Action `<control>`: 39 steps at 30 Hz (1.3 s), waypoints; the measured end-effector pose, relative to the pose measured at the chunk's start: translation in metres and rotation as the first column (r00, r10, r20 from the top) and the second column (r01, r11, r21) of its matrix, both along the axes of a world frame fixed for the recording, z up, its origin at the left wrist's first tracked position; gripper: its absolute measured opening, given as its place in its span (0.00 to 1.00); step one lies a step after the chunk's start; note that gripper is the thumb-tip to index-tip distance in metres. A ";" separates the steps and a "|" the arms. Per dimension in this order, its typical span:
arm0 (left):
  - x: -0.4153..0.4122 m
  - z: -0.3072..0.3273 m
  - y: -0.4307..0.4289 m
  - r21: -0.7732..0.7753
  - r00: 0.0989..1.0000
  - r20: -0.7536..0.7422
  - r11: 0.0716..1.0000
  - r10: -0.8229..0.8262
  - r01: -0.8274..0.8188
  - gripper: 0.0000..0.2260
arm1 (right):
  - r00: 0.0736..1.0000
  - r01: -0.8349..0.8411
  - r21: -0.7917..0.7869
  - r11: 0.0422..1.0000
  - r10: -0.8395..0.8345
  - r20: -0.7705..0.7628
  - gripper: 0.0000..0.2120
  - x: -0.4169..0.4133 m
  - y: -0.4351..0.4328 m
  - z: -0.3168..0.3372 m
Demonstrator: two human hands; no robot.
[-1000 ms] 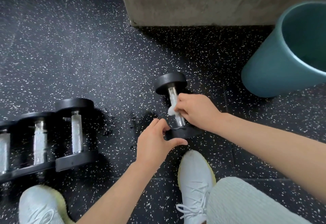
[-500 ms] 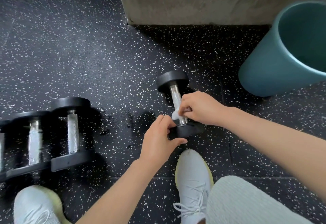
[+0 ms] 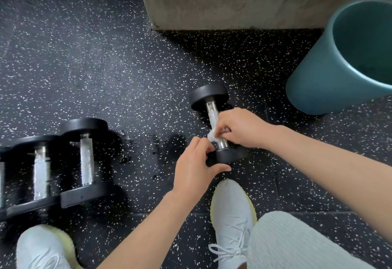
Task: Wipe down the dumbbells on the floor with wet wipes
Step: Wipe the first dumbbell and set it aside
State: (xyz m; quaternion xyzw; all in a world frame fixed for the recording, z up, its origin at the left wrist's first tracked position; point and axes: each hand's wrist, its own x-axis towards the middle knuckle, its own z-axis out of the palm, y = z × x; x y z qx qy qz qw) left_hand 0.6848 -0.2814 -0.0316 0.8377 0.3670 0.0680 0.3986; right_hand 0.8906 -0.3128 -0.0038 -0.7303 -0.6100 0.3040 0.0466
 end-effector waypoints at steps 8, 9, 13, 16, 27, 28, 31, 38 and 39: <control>0.015 0.000 -0.011 -0.011 0.999 0.050 1.000 0.011 -0.010 0.24 | 1.000 0.007 0.020 1.000 -0.007 0.007 0.08 0.011 0.012 0.004; 0.014 -0.002 -0.010 -0.023 0.999 0.045 1.000 -0.004 0.005 0.24 | 0.999 0.033 0.060 0.998 -0.035 0.038 0.08 0.012 0.018 0.003; 0.001 -0.013 -0.005 -0.046 0.999 -0.023 0.999 -0.025 0.024 0.23 | 0.970 0.136 0.160 0.978 -0.165 0.180 0.10 0.009 0.028 -0.005; -0.001 -0.020 -0.004 0.006 0.997 -0.062 0.999 -0.053 0.053 0.20 | 0.956 0.192 0.204 0.960 -0.230 0.180 0.10 0.006 0.016 -0.009; 0.017 -0.015 -0.010 -0.013 0.993 -0.043 0.994 -0.109 0.109 0.17 | 0.954 0.177 0.199 0.964 -0.218 0.206 0.09 0.014 -0.008 -0.004; 0.018 -0.014 -0.011 -0.022 0.994 -0.040 0.995 -0.103 0.102 0.18 | 0.941 0.215 0.232 0.949 -0.265 0.212 0.09 0.018 -0.006 -0.004; 0.024 -0.011 -0.012 -0.057 0.996 -0.039 0.995 -0.081 0.078 0.20 | 0.911 0.285 0.280 0.917 -0.350 0.219 0.08 0.027 0.000 -0.005; 0.035 -0.010 -0.011 0.002 0.987 -0.051 0.988 -0.152 0.153 0.18 | 0.960 0.193 0.156 0.969 -0.220 0.176 0.08 0.032 -0.021 0.000; 0.037 -0.010 -0.011 0.012 0.986 -0.051 0.987 -0.162 0.162 0.18 | 0.961 0.181 0.154 0.971 -0.208 0.185 0.09 0.032 -0.025 -0.002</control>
